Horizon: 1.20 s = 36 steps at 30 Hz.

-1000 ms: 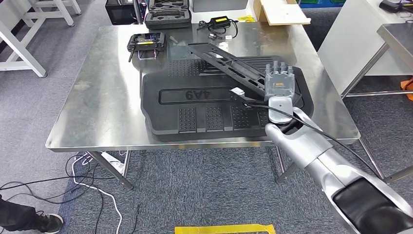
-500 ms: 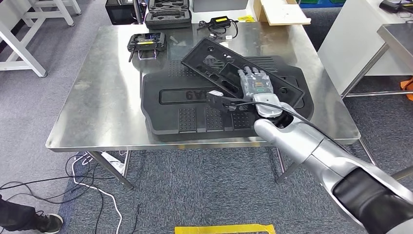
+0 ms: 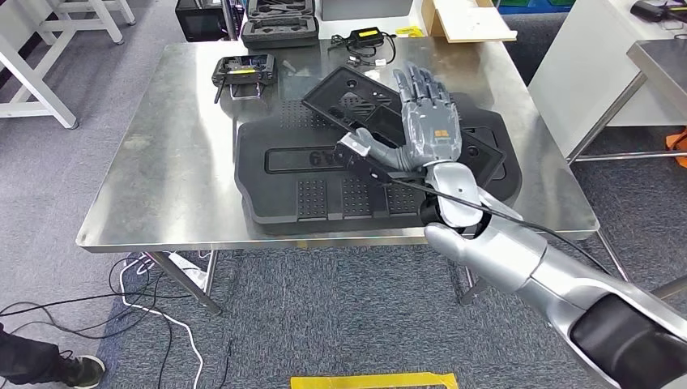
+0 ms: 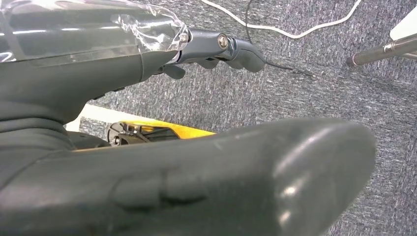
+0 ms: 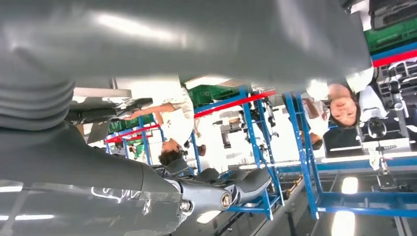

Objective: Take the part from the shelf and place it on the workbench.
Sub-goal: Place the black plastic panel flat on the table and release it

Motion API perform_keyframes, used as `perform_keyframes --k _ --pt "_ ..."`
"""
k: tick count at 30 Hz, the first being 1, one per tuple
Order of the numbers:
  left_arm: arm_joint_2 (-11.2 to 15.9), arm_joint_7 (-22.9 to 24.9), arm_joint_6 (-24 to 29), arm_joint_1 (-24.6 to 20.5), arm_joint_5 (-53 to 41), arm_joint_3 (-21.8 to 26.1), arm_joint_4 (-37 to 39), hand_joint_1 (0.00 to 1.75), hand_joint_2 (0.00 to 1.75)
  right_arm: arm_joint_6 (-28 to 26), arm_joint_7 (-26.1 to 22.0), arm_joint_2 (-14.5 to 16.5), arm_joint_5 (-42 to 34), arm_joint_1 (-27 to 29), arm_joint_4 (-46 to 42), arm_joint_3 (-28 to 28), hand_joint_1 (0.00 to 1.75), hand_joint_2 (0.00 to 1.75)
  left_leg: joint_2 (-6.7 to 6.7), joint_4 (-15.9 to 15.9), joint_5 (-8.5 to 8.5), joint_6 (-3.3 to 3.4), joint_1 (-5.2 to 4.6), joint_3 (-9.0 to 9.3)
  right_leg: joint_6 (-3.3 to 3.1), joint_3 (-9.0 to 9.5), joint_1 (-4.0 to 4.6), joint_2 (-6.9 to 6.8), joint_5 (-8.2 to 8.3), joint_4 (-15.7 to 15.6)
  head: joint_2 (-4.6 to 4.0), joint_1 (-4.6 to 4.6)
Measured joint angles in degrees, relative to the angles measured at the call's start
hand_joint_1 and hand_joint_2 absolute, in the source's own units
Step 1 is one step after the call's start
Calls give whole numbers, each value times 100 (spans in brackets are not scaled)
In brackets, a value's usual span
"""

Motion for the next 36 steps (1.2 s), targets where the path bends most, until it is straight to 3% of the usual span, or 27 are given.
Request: perform_keyframes --k 4,6,8,11,12,15,22,29,32,34,36 --pt "-1 11 15 -1 0 0 0 0 0 -1062 -83 -58 1297 370 -334 -179 0 175 -2 0 0 0 1 5 0 5 0 -1 0 -1 0 -1" --pt "-4 26 20 -5 0 -2 0 0 0 -1514 -498 1 2101 734 -671 -485 0 175 -5 0 -2 2 4 11 0 15 0 -5 -1 -1 0 -1" --pt "-8 42 43 -8 0 -4 0 0 0 -1632 -1679 238 2245 1170 -1072 -1003 0 175 -6 -1 -5 2 7 14 0 20 0 -7 -2 -1 0 1" --pt "-11 43 187 -6 0 -4 1 0 0 -1651 -4200 937 1487 1753 -1608 -1983 0 175 -5 -3 -7 0 9 16 -1 21 0 -7 -3 -2 0 -1" --pt "-15 39 263 0 1 -4 1 0 0 -1659 -4836 1201 1191 1908 -1751 -2300 0 175 -8 -3 -8 -1 11 17 -2 23 2 -10 -5 -3 0 -1" --pt "-23 25 479 43 3 1 3 0 0 -1673 -5795 1900 603 2298 -2069 -3077 0 175 -12 -5 -7 -2 20 24 -6 34 12 -16 -9 -3 0 -1" --pt "-26 0 666 99 0 108 7 0 0 -1672 -6351 2926 100 2976 -2442 -3990 0 175 -4 -6 -7 -2 15 31 -6 38 16 -7 -7 -4 0 -1" --pt "-26 0 751 112 1 175 7 0 0 -1672 -6495 3421 50 3345 -2749 -4274 0 175 -6 30 -18 20 -17 20 26 43 -20 -7 15 -28 0 -5" --pt "-26 0 755 113 1 175 7 0 0 -1672 -6499 3539 77 3442 -2877 -4319 0 175 7 -24 24 64 -6 37 75 55 -26 -4 33 -44 0 -9" --pt "-28 0 755 113 0 175 8 0 0 -1672 -6448 3569 132 3480 -2944 -4329 0 175 34 -133 96 116 44 76 123 -7 -21 -1 -81 112 0 6" --pt "-30 0 755 117 0 175 9 0 0 -1672 -6384 3574 178 3515 -2988 -4337 0 175 57 -188 134 141 75 89 172 -269 -31 0 -383 661 0 33"
